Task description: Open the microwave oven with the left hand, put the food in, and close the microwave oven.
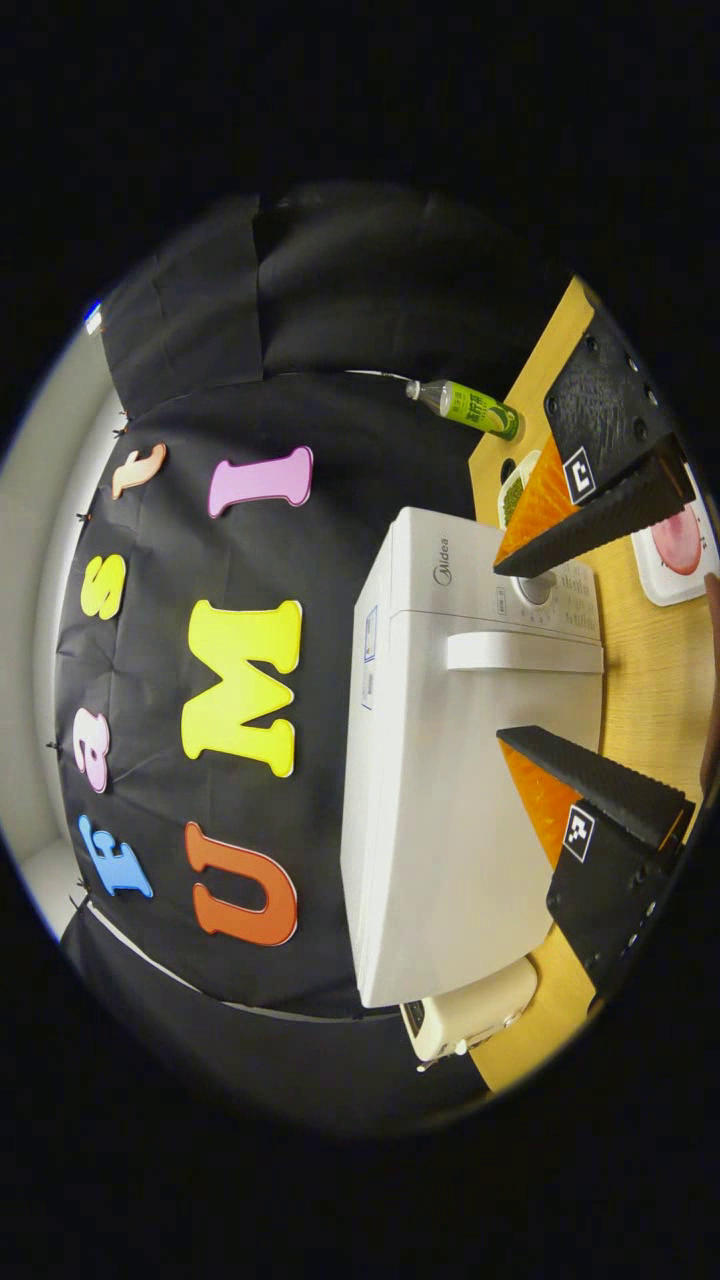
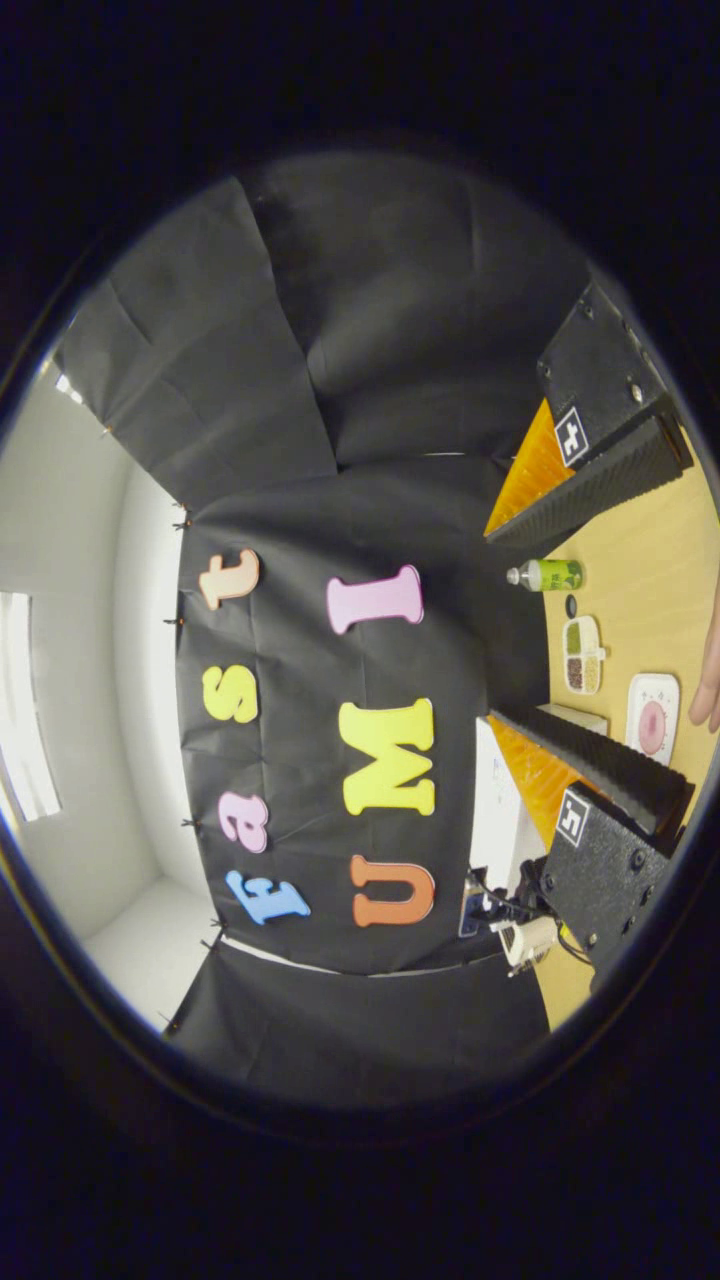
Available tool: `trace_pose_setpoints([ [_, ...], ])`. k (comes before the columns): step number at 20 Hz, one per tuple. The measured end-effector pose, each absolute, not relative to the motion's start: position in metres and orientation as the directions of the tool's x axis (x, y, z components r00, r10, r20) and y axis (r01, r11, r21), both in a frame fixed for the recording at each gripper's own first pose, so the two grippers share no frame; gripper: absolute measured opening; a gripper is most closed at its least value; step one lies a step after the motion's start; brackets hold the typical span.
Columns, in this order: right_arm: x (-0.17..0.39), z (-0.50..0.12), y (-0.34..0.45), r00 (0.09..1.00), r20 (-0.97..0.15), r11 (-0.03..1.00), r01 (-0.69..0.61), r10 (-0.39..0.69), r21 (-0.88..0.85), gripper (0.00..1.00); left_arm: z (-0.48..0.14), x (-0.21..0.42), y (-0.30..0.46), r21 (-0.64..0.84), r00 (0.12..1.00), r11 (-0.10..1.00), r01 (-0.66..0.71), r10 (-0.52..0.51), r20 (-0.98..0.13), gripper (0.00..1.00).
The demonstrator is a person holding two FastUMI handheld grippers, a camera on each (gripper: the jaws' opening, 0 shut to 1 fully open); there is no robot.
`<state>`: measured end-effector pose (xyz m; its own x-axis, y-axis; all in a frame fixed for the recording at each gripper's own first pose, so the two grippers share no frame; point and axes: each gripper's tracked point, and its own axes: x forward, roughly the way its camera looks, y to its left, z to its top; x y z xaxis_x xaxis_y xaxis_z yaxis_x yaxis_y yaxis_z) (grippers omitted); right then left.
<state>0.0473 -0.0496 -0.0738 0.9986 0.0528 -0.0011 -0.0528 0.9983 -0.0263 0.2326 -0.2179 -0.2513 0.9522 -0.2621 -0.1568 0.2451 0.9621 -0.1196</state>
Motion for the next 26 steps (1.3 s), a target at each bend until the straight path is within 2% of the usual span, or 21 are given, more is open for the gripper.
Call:
trace_pose_setpoints([
  [2,0.048,-0.079,-0.052,0.998,-0.002,0.998,-0.059,0.059,-0.030,0.93,-0.267,0.244,-0.224,-0.132,0.946,0.960,0.248,-0.269,-0.183,0.88],
  [3,0.048,-0.080,-0.053,0.998,-0.003,0.998,-0.060,0.060,-0.037,1.00,-0.273,0.246,-0.233,-0.146,0.933,0.950,0.277,-0.302,-0.194,0.88],
  [4,0.049,-0.083,-0.053,0.998,0.001,0.997,-0.067,0.067,-0.047,0.94,-0.280,0.249,-0.237,-0.144,0.928,0.948,0.284,-0.309,-0.208,0.70],
  [5,0.049,-0.084,-0.052,0.997,0.009,0.995,-0.074,0.075,-0.060,0.93,-0.283,0.254,-0.231,-0.112,0.939,0.960,0.255,-0.274,-0.209,0.59],
  [7,0.050,-0.089,-0.053,0.997,0.012,0.995,-0.071,0.073,-0.073,0.94,-0.288,0.263,-0.222,-0.040,0.952,0.974,0.224,-0.227,-0.207,0.53],
  [8,0.051,-0.095,-0.053,0.997,0.007,0.994,-0.075,0.076,-0.074,1.00,-0.293,0.263,-0.224,-0.035,0.949,0.973,0.228,-0.230,-0.214,0.45],
  [9,0.052,-0.099,-0.051,0.996,0.001,0.994,-0.084,0.085,-0.075,0.94,-0.296,0.264,-0.224,-0.044,0.949,0.973,0.225,-0.229,-0.214,0.41],
  [14,0.059,-0.116,-0.056,0.996,-0.033,0.994,-0.089,0.087,-0.066,0.94,-0.298,0.269,-0.225,-0.122,0.954,0.973,0.196,-0.218,-0.207,0.40],
  [16,0.062,-0.121,-0.061,0.996,-0.042,0.995,-0.080,0.077,-0.061,0.94,-0.296,0.268,-0.227,-0.106,0.958,0.978,0.180,-0.199,-0.206,0.34],
  [17,0.063,-0.123,-0.063,0.996,-0.045,0.995,-0.076,0.073,-0.059,0.93,-0.295,0.268,-0.226,-0.080,0.962,0.981,0.175,-0.187,-0.201,0.24],
  [23,0.067,-0.130,-0.072,0.997,-0.055,0.997,-0.065,0.062,-0.052,0.94,-0.294,0.261,-0.225,-0.106,0.951,0.975,0.197,-0.216,-0.221,0.23],
  [24,0.066,-0.131,-0.071,0.997,-0.056,0.997,-0.065,0.062,-0.050,0.94,-0.290,0.257,-0.223,-0.078,0.958,0.979,0.190,-0.202,-0.204,0.08],
  [26,0.067,-0.134,-0.072,0.996,-0.065,0.997,-0.063,0.060,-0.041,0.94,-0.295,0.261,-0.223,-0.063,0.960,0.980,0.190,-0.199,-0.198,0.08],
])
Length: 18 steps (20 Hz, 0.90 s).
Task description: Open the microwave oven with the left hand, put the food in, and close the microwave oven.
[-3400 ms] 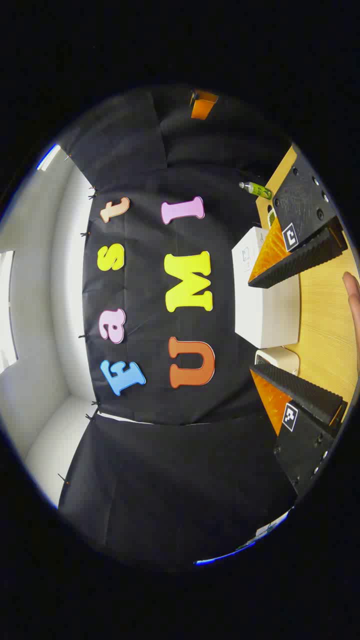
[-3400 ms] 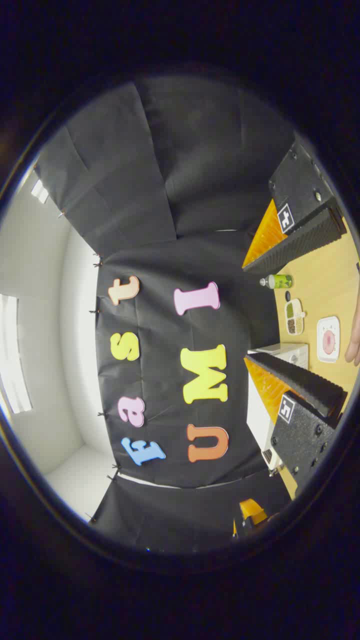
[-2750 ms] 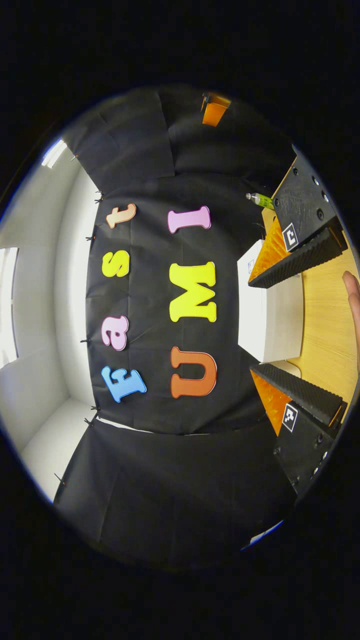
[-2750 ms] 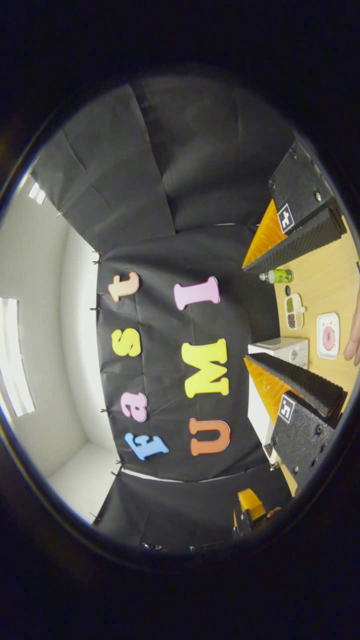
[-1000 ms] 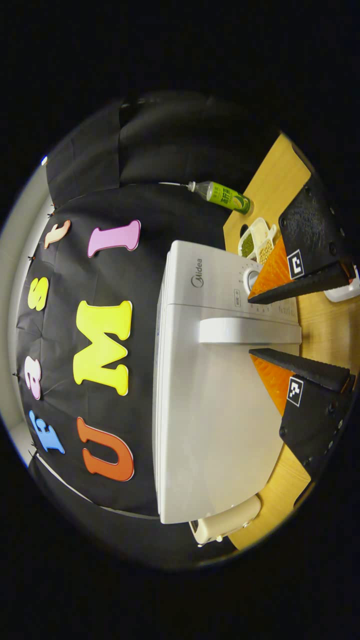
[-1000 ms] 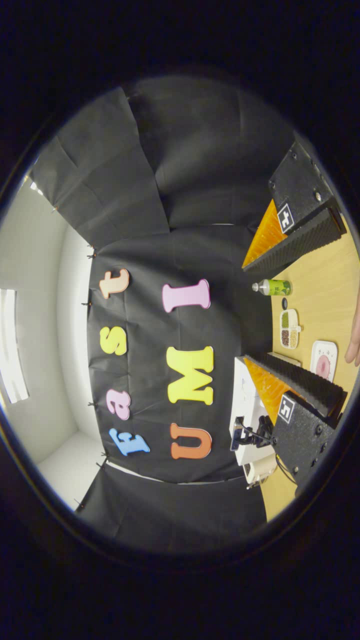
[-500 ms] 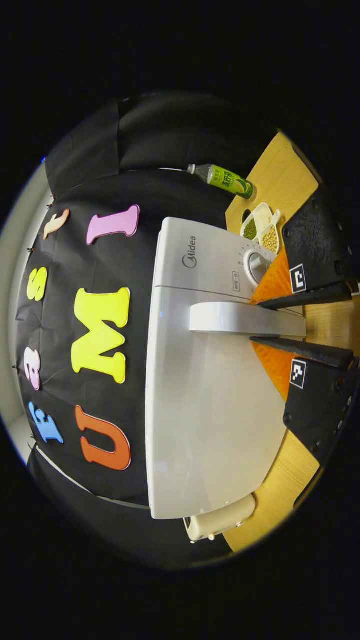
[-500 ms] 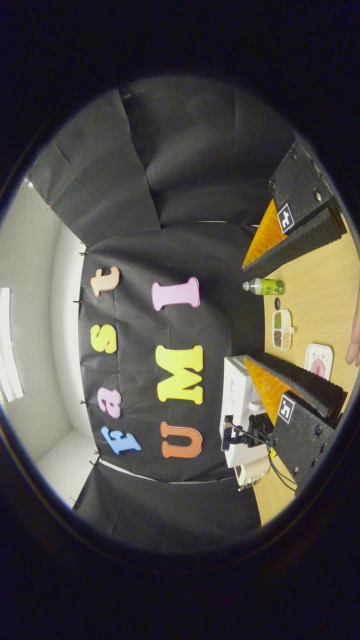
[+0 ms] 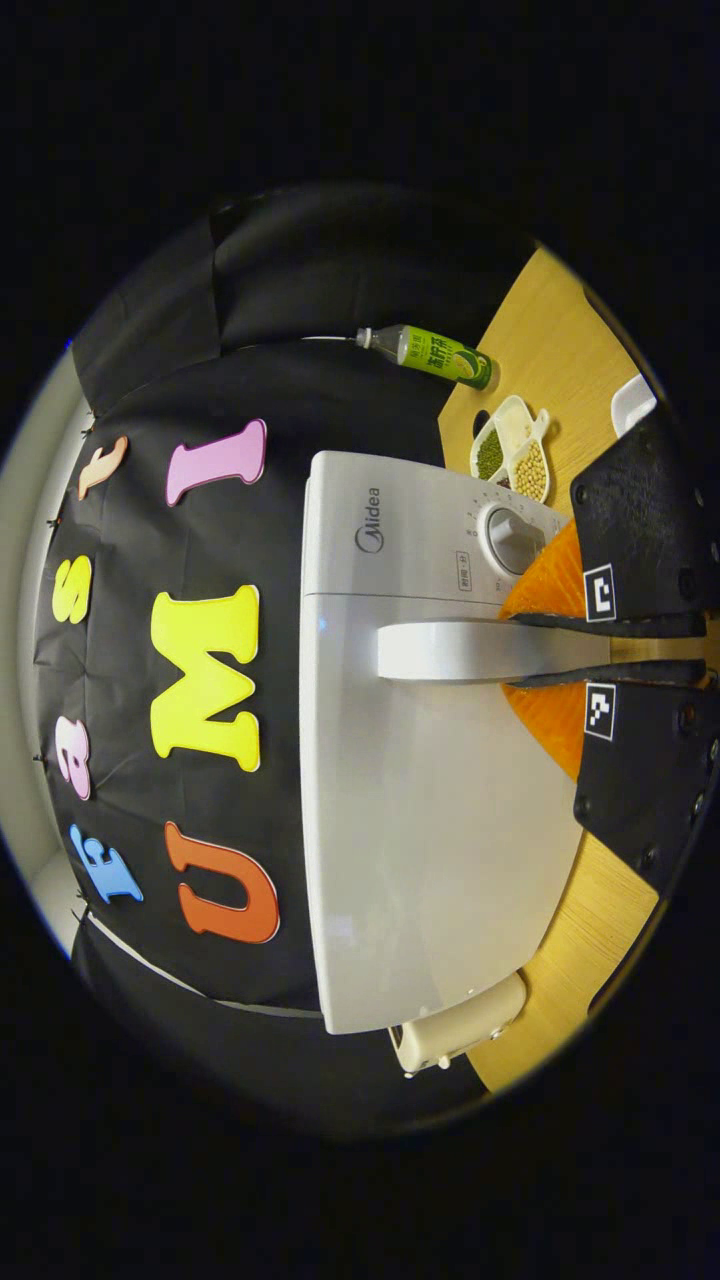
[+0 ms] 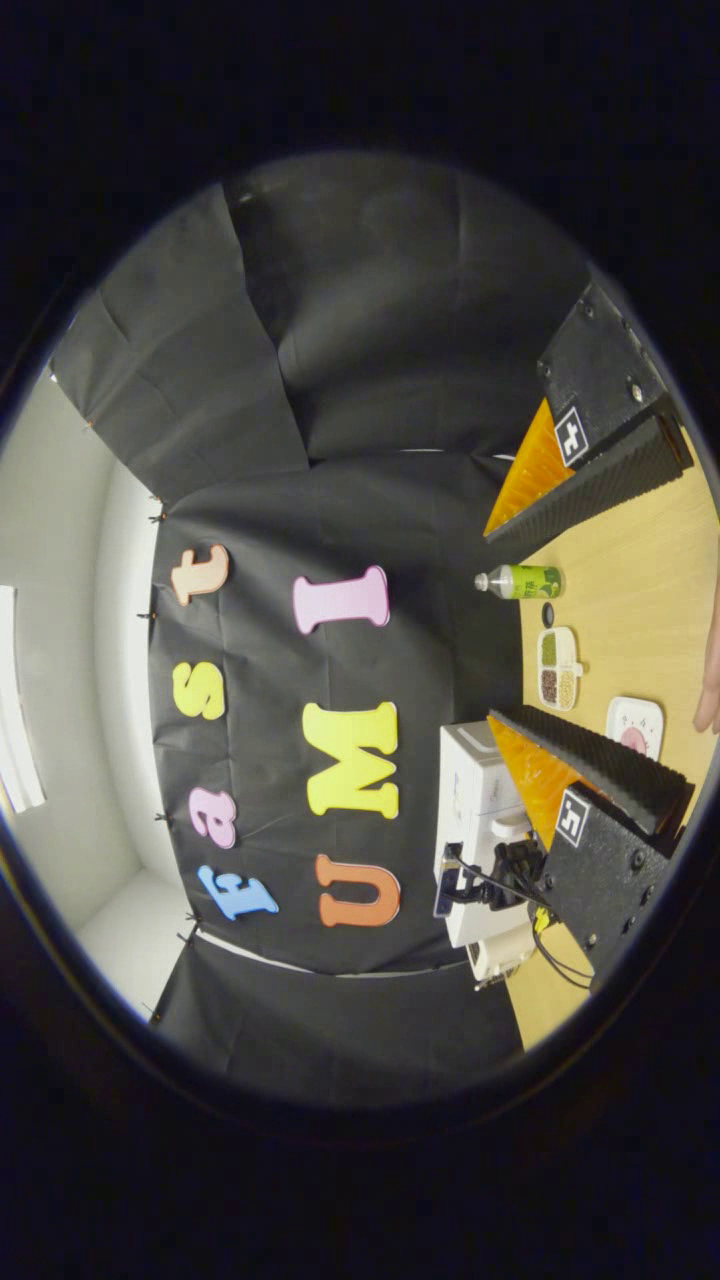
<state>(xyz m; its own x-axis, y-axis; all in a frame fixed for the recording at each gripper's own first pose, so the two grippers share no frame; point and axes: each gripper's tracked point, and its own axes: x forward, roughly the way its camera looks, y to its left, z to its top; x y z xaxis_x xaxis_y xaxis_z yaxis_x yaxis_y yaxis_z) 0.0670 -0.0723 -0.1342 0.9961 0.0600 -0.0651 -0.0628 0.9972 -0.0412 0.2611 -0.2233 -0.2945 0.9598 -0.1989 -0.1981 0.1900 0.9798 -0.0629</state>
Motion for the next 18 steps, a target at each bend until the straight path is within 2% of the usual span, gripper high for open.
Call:
trace_pose_setpoints([
  [3,0.067,-0.138,-0.073,0.995,-0.077,0.998,-0.062,0.059,-0.034,0.94,-0.296,0.260,-0.227,-0.118,0.948,0.969,0.215,-0.236,-0.213,0.08],
  [4,0.066,-0.139,-0.076,0.995,-0.079,0.998,-0.057,0.054,-0.036,1.00,-0.298,0.260,-0.226,-0.113,0.946,0.969,0.219,-0.239,-0.217,0.08],
  [7,0.064,-0.138,-0.077,0.996,-0.072,0.998,-0.055,0.052,-0.043,1.00,-0.294,0.241,-0.220,-0.108,0.952,0.970,0.217,-0.235,-0.198,0.08],
  [11,0.061,-0.146,-0.071,0.994,-0.089,0.998,-0.060,0.056,-0.037,1.00,-0.292,0.195,-0.203,-0.096,0.934,0.948,0.302,-0.315,-0.168,0.08],
  [12,0.061,-0.148,-0.069,0.994,-0.097,0.997,-0.061,0.057,-0.036,0.94,-0.292,0.183,-0.197,-0.096,0.927,0.943,0.320,-0.332,-0.175,0.08],
  [13,0.059,-0.149,-0.066,0.993,-0.103,0.997,-0.062,0.058,-0.036,1.00,-0.293,0.171,-0.190,-0.100,0.920,0.937,0.335,-0.348,-0.179,0.08],
  [18,0.043,-0.157,-0.042,0.988,-0.133,0.996,-0.087,0.082,-0.032,1.00,-0.290,0.119,-0.147,-0.102,0.917,0.932,0.347,-0.360,-0.169,0.07],
])
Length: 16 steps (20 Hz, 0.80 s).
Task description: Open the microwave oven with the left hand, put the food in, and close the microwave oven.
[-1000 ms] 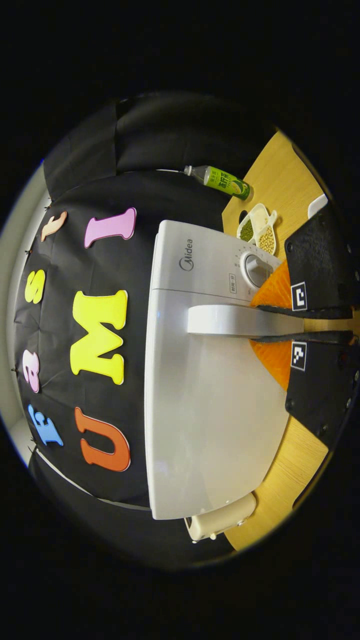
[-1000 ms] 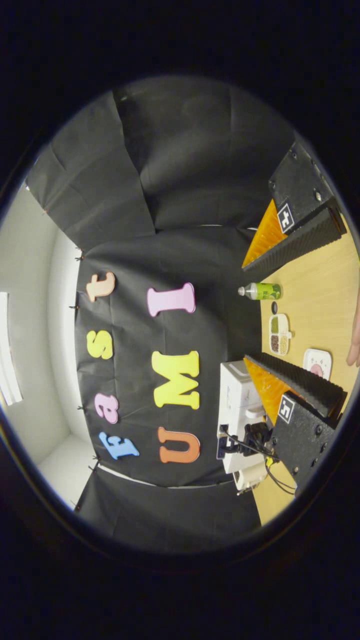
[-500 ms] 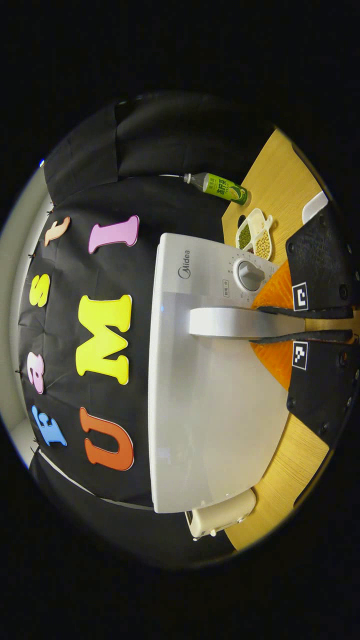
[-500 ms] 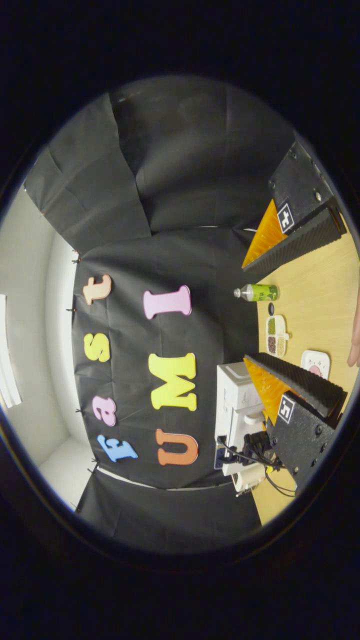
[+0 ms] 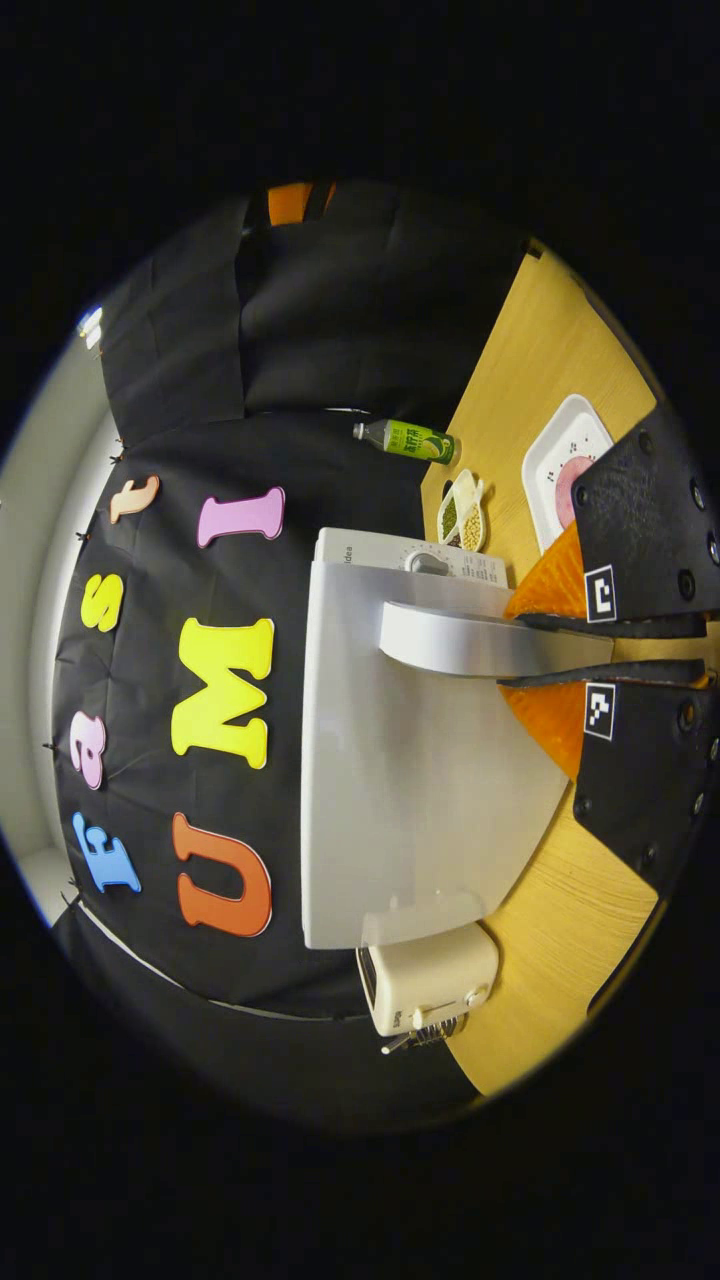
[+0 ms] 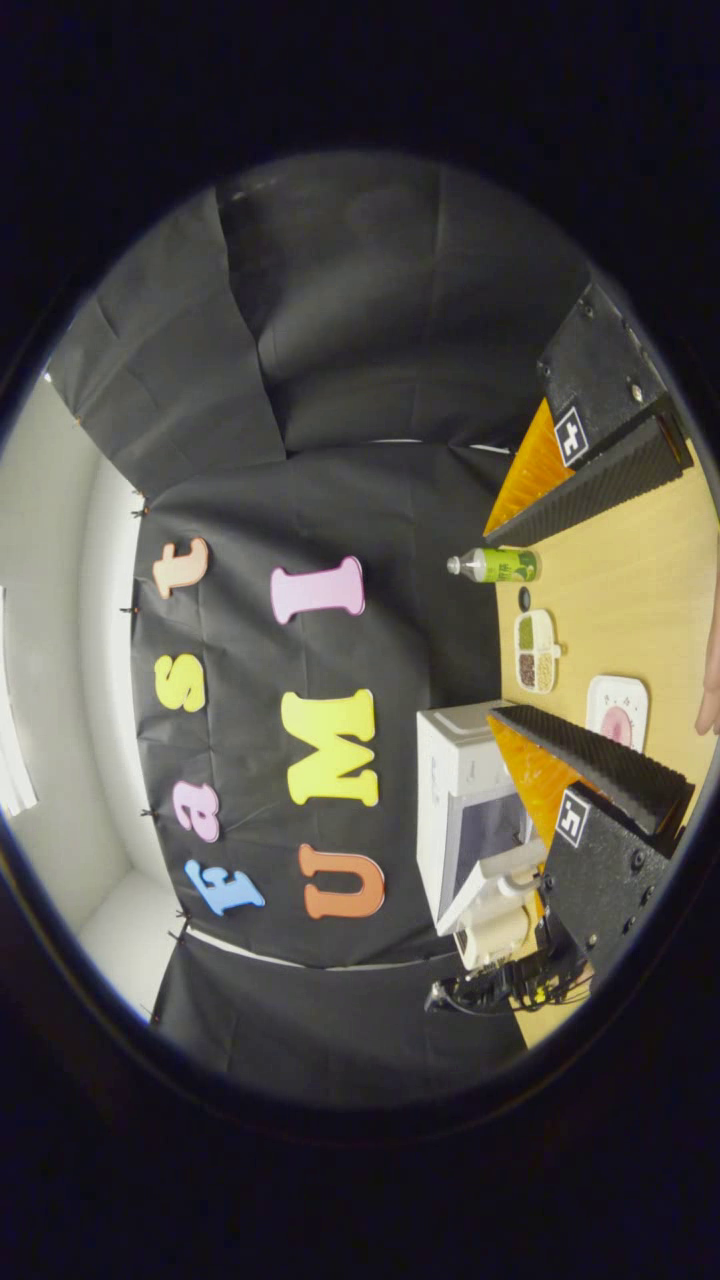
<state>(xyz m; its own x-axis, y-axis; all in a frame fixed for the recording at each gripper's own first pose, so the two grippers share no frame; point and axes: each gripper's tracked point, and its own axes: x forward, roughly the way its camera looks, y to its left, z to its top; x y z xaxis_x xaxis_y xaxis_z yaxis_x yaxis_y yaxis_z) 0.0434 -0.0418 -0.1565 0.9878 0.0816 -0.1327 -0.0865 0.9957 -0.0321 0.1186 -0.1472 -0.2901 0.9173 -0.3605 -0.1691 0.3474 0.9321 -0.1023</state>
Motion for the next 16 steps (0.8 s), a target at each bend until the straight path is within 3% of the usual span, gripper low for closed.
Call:
trace_pose_setpoints([
  [1,0.040,-0.158,-0.036,0.986,-0.142,0.995,-0.093,0.087,-0.032,1.00,-0.289,0.110,-0.138,-0.099,0.917,0.931,0.352,-0.364,-0.160,0.07],
  [2,0.037,-0.161,-0.030,0.984,-0.154,0.994,-0.101,0.095,-0.032,0.94,-0.291,0.102,-0.128,-0.095,0.915,0.928,0.359,-0.370,-0.159,0.07],
  [3,0.033,-0.162,-0.023,0.982,-0.162,0.994,-0.108,0.102,-0.031,0.94,-0.291,0.095,-0.120,-0.095,0.913,0.926,0.365,-0.376,-0.155,0.07],
  [4,0.028,-0.162,-0.017,0.980,-0.166,0.993,-0.115,0.108,-0.031,1.00,-0.291,0.088,-0.109,-0.092,0.912,0.925,0.369,-0.379,-0.155,0.07],
  [6,0.020,-0.160,-0.004,0.980,-0.159,0.991,-0.128,0.121,-0.036,1.00,-0.292,0.075,-0.079,-0.075,0.929,0.941,0.331,-0.339,-0.149,0.07],
  [8,0.012,-0.156,0.008,0.980,-0.147,0.989,-0.142,0.134,-0.045,1.00,-0.286,0.060,-0.056,-0.065,0.935,0.944,0.325,-0.331,-0.129,0.42],
  [11,0.004,-0.155,0.029,0.975,-0.145,0.984,-0.174,0.165,-0.046,1.00,-0.285,0.038,-0.011,-0.056,0.954,0.962,0.266,-0.271,-0.131,0.46],
  [12,0.003,-0.156,0.036,0.973,-0.148,0.982,-0.185,0.176,-0.049,1.00,-0.284,0.032,0.009,-0.045,0.963,0.972,0.231,-0.235,-0.135,0.55],
  [13,0.003,-0.158,0.042,0.971,-0.153,0.980,-0.192,0.182,-0.055,1.00,-0.283,0.024,0.025,-0.045,0.965,0.976,0.212,-0.217,-0.145,0.53],
  [14,0.003,-0.160,0.045,0.970,-0.158,0.978,-0.198,0.186,-0.063,1.00,-0.280,0.018,0.042,-0.047,0.972,0.983,0.179,-0.184,-0.148,0.76],
  [15,0.004,-0.162,0.049,0.968,-0.164,0.976,-0.204,0.191,-0.071,1.00,-0.277,0.010,0.057,-0.056,0.975,0.986,0.157,-0.164,-0.153,0.82],
  [16,0.005,-0.164,0.053,0.966,-0.171,0.974,-0.211,0.195,-0.080,1.00,-0.275,0.001,0.072,-0.064,0.978,0.990,0.128,-0.137,-0.160,0.78],
])
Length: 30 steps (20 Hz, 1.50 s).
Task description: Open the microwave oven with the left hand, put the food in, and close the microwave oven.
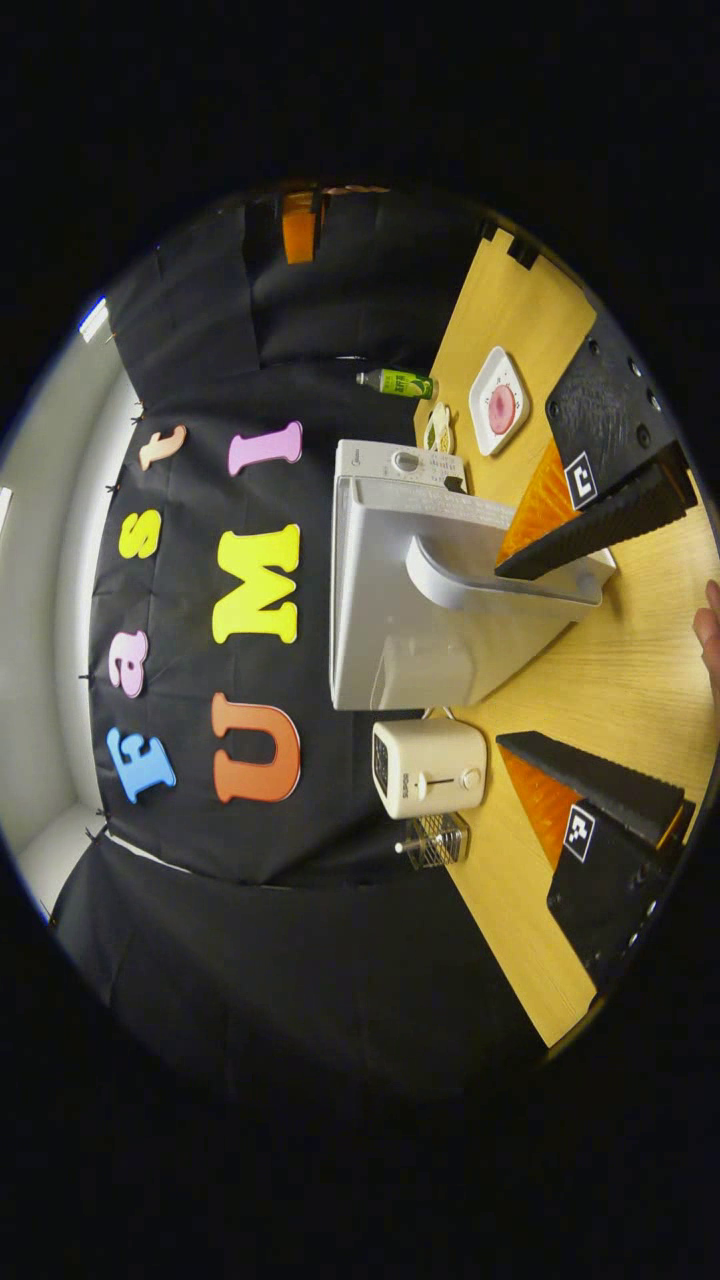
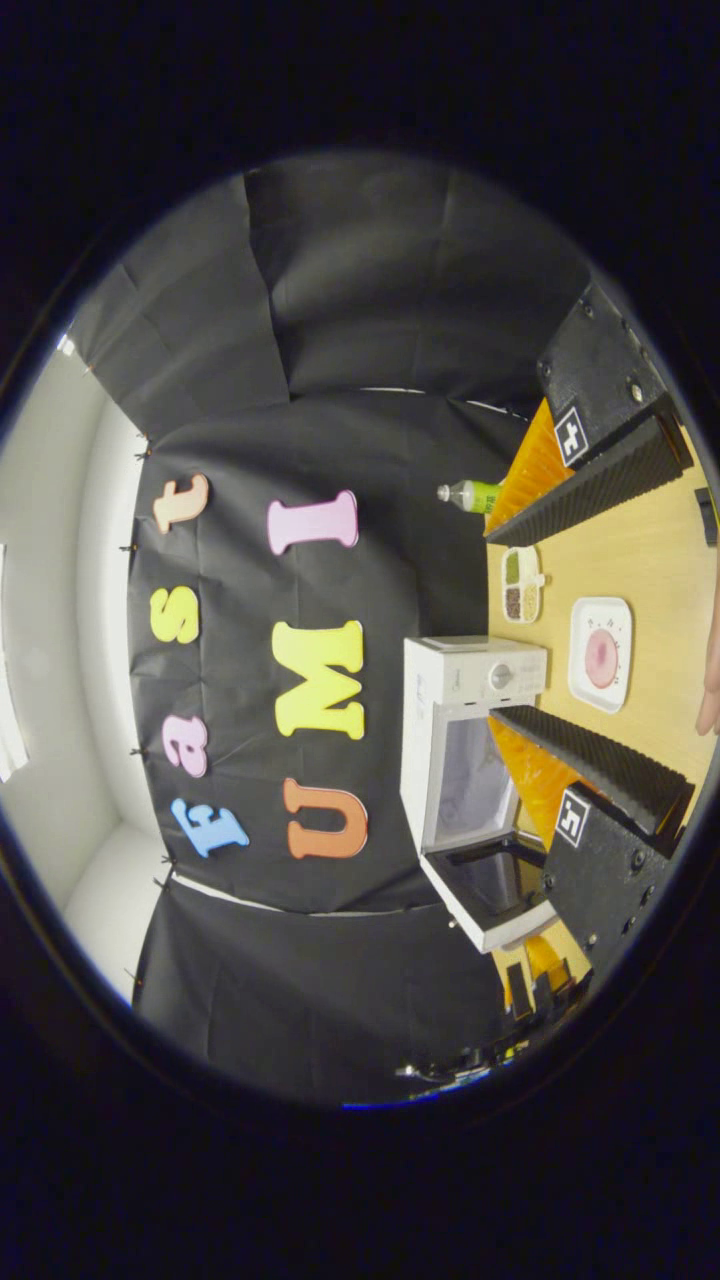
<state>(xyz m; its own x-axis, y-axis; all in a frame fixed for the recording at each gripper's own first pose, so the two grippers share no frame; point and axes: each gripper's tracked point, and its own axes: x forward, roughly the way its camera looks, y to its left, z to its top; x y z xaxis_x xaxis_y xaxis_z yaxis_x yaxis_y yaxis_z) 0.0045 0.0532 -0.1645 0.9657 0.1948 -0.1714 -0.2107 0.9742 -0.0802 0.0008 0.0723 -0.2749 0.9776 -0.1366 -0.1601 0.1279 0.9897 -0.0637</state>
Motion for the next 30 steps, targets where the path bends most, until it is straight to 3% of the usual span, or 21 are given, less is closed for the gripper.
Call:
trace_pose_setpoints([
  [1,0.006,-0.168,0.057,0.963,-0.183,0.972,-0.218,0.200,-0.088,1.00,-0.271,-0.010,0.087,-0.068,0.980,0.993,0.098,-0.108,-0.166,0.92],
  [2,0.008,-0.173,0.060,0.958,-0.196,0.969,-0.230,0.208,-0.095,0.94,-0.267,-0.019,0.097,-0.072,0.981,0.995,0.074,-0.085,-0.172,0.93],
  [3,0.012,-0.179,0.061,0.954,-0.215,0.967,-0.234,0.208,-0.102,1.00,-0.261,-0.026,0.104,-0.074,0.982,0.996,0.052,-0.065,-0.178,0.80],
  [4,0.018,-0.183,0.057,0.952,-0.232,0.968,-0.228,0.199,-0.106,0.94,-0.253,-0.032,0.112,-0.074,0.984,0.997,0.029,-0.042,-0.172,0.80],
  [5,0.025,-0.186,0.054,0.949,-0.251,0.969,-0.223,0.190,-0.109,0.94,-0.243,-0.037,0.116,-0.071,0.986,0.997,0.014,-0.026,-0.166,0.93],
  [7,0.041,-0.192,0.049,0.940,-0.292,0.969,-0.216,0.173,-0.120,1.00,-0.224,-0.043,0.119,-0.058,0.989,0.998,-0.010,0.001,-0.147,0.93],
  [8,0.049,-0.194,0.047,0.934,-0.314,0.967,-0.221,0.172,-0.127,0.94,-0.216,-0.045,0.120,-0.057,0.990,0.998,-0.020,0.012,-0.142,0.93],
  [9,0.057,-0.197,0.045,0.926,-0.339,0.966,-0.224,0.168,-0.131,1.00,-0.207,-0.045,0.118,-0.062,0.991,0.998,-0.028,0.019,-0.133,0.93],
  [10,0.066,-0.200,0.040,0.916,-0.364,0.965,-0.228,0.167,-0.131,0.94,-0.198,-0.047,0.114,-0.069,0.992,0.997,-0.028,0.019,-0.124,0.93],
  [11,0.075,-0.205,0.038,0.904,-0.393,0.964,-0.233,0.165,-0.130,1.00,-0.191,-0.047,0.108,-0.076,0.993,0.997,-0.028,0.018,-0.119,0.93],
  [12,0.084,-0.212,0.034,0.891,-0.424,0.962,-0.240,0.164,-0.134,0.94,-0.185,-0.045,0.102,-0.076,0.994,0.997,-0.023,0.014,-0.112,0.93],
  [14,0.102,-0.228,0.029,0.854,-0.494,0.954,-0.265,0.165,-0.140,1.00,-0.170,-0.038,0.088,-0.057,0.996,0.998,-0.007,0.001,-0.093,0.93],
  [15,0.111,-0.241,0.025,0.827,-0.539,0.950,-0.276,0.157,-0.146,0.94,-0.163,-0.034,0.084,-0.041,0.996,0.999,-0.006,0.003,-0.085,0.93],
  [16,0.120,-0.257,0.020,0.797,-0.586,0.947,-0.286,0.149,-0.148,1.00,-0.159,-0.031,0.080,-0.024,0.997,1.000,-0.008,0.006,-0.080,0.93],
  [19,0.138,-0.304,0.020,0.670,-0.724,0.935,-0.339,0.166,-0.100,0.94,-0.142,-0.028,0.061,-0.027,0.998,1.000,-0.014,0.012,-0.070,0.93],
  [22,0.141,-0.359,0.017,0.502,-0.845,0.936,-0.351,0.183,-0.006,1.00,-0.126,-0.025,0.036,-0.040,0.998,0.999,0.026,-0.028,-0.047,0.93],
  [24,0.141,-0.389,0.017,0.389,-0.903,0.937,-0.348,0.184,0.041,0.88,-0.119,-0.018,0.036,-0.025,1.000,1.000,0.011,-0.012,-0.022,0.93],
  [27,0.137,-0.426,0.019,0.241,-0.956,0.941,-0.328,0.169,0.083,0.86,-0.128,-0.011,0.038,-0.020,0.999,1.000,-0.020,0.019,-0.036,0.92],
  [28,0.138,-0.435,0.021,0.200,-0.964,0.943,-0.316,0.174,0.104,0.68,-0.131,-0.010,0.038,-0.022,0.999,0.999,-0.026,0.025,-0.047,0.92],
  [29,0.137,-0.443,0.023,0.160,-0.969,0.944,-0.304,0.185,0.130,0.76,-0.134,-0.008,0.038,-0.022,0.998,0.999,-0.033,0.031,-0.057,0.92],
  [30,0.139,-0.451,0.026,0.133,-0.970,0.942,-0.296,0.201,0.155,0.60,-0.137,-0.008,0.039,-0.017,0.997,0.999,-0.037,0.036,-0.066,0.92],
])
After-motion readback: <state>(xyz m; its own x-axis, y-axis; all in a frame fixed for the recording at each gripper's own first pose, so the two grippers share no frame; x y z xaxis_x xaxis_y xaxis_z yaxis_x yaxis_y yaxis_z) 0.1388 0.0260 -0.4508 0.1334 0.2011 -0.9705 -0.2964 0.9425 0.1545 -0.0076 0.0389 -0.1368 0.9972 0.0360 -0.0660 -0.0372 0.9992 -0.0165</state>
